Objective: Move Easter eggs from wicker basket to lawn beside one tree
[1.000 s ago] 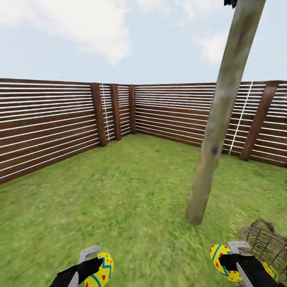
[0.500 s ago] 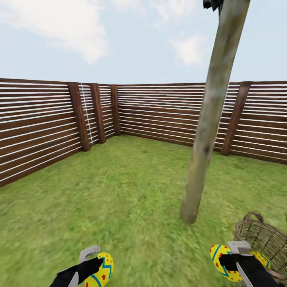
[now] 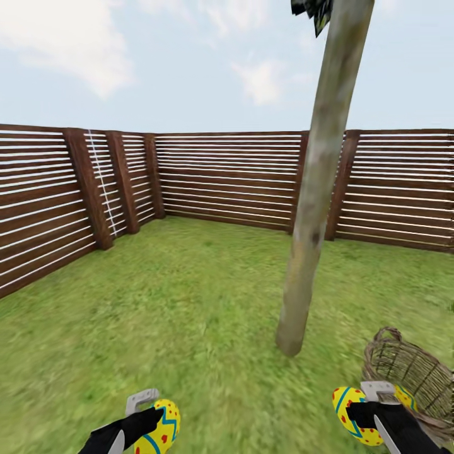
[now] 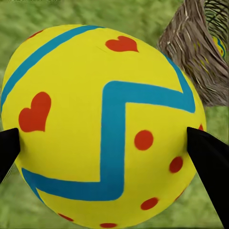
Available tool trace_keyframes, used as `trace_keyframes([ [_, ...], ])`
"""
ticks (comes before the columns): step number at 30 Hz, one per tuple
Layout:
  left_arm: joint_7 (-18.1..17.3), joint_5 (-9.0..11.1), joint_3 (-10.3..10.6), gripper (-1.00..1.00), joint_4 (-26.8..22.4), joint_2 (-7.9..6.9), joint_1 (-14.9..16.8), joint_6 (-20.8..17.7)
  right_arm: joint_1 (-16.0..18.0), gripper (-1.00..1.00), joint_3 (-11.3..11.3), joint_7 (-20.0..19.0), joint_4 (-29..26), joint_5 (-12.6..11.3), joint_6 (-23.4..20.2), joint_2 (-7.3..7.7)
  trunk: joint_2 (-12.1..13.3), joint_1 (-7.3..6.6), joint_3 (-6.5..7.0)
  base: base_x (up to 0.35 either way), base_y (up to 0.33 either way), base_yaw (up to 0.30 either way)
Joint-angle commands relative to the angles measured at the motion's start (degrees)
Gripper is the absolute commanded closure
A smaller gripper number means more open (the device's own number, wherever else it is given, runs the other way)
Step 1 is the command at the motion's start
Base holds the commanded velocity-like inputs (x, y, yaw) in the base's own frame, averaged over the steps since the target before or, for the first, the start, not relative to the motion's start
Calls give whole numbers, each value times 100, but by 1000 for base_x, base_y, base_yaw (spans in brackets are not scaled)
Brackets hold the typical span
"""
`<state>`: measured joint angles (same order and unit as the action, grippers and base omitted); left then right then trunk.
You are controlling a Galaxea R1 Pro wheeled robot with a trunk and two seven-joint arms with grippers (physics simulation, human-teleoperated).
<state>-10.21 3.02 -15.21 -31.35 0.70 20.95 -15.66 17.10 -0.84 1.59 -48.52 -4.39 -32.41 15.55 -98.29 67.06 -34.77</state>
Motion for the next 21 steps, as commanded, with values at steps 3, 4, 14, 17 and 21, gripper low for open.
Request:
trace_keyframes([
  [3, -33, 32, -43, 100, -11, 1, 0, -50, 4, 100, -18, 17, -8, -44, -28, 1, -3, 2, -6, 218, 294, -300],
  [4, -33, 32, -45, 100, -11, 1, -2, -50, 5, 100, -25, 17, -8, -43, -28, 1, -3, 2, -6, 218, 294, -300],
  [14, -32, 41, -67, 100, -755, -61, 4, -184, 4, 100, -61, 17, 1, -18, -28, -40, -3, 2, -6, 249, 267, -300],
  [17, -30, 26, -53, 100, -747, -29, 3, -360, 4, 100, -65, 17, 7, -10, -28, -56, -3, 2, -6, 261, 233, -300],
  [21, -25, 28, -49, 100, -734, -28, 3, -545, 4, 100, -65, 17, 10, -9, -28, -60, -3, 2, -6, 251, 230, -300],
])
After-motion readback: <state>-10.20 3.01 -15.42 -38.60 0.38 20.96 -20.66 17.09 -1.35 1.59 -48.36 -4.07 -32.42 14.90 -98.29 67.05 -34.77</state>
